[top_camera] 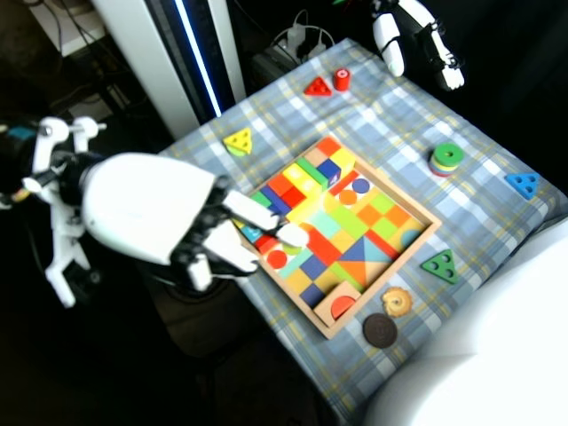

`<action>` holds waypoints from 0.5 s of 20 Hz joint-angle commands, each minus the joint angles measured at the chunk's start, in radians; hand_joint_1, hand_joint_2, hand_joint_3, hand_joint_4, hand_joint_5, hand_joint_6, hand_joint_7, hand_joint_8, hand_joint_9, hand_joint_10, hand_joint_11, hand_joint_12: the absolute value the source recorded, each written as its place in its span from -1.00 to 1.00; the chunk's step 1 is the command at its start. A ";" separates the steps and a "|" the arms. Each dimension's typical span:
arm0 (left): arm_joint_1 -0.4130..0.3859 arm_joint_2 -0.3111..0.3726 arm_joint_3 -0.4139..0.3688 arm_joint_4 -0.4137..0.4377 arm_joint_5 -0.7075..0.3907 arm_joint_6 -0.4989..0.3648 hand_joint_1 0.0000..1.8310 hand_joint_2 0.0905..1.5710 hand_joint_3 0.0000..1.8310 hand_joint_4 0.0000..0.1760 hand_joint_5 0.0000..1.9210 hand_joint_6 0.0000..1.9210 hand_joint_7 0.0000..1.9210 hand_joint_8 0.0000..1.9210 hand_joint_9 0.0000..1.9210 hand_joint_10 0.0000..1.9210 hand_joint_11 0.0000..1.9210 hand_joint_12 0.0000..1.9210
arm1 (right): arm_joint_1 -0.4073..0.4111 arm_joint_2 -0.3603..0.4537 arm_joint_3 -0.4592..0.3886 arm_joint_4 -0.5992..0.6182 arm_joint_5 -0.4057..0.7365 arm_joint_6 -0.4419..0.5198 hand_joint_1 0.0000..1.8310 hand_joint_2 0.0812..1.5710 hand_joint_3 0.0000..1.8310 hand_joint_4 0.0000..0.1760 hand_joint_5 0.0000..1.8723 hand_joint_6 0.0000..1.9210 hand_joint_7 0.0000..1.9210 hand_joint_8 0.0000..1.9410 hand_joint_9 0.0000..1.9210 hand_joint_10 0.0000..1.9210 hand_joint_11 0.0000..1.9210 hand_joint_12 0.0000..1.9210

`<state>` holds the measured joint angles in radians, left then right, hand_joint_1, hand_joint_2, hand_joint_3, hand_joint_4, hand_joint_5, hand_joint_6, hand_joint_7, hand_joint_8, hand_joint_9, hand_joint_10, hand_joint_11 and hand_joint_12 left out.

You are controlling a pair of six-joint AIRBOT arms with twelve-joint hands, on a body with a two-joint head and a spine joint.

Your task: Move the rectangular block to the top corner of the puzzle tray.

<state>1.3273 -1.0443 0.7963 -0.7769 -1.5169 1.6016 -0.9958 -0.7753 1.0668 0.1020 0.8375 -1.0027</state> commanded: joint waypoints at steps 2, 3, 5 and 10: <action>-0.004 -0.001 0.002 0.040 -0.118 -0.006 -0.20 0.77 -1.00 -0.96 -0.65 -1.00 -0.71 -1.00 -0.84 -1.00 -1.00 -0.92 | -0.092 0.005 -0.047 0.138 0.360 -0.070 0.81 0.52 -1.00 -1.00 -0.59 -1.00 0.39 1.00 0.66 1.00 0.67 1.00; -0.006 -0.001 0.001 0.040 -0.119 -0.006 -0.18 0.76 -1.00 -0.99 -0.65 -1.00 -0.71 -1.00 -0.85 -1.00 -1.00 -0.96 | -0.143 0.001 -0.070 0.187 0.425 -0.082 0.72 0.52 -1.00 -1.00 -0.59 -1.00 0.38 1.00 0.64 1.00 0.64 1.00; -0.007 -0.001 0.001 0.040 -0.121 -0.006 -0.21 0.77 -1.00 -0.78 -0.67 -1.00 -0.72 -1.00 -0.87 -1.00 -1.00 -1.00 | -0.231 -0.008 -0.103 0.272 0.537 -0.083 0.40 0.49 -1.00 -1.00 -0.59 -0.99 0.27 1.00 0.54 1.00 0.55 1.00; -0.006 -0.001 -0.004 0.040 -0.129 -0.011 -0.23 0.78 -1.00 -0.78 -0.67 -1.00 -0.73 -1.00 -0.87 -1.00 -1.00 -1.00 | -0.341 -0.026 -0.226 0.411 0.728 -0.240 -0.40 0.68 -1.00 -1.00 -0.70 -1.00 -0.32 -0.44 -0.47 0.14 -0.72 0.78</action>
<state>1.3273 -1.0443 0.7902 -0.7746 -1.5204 1.5970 -1.3396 -0.8021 0.8295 0.5327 1.4143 -1.2514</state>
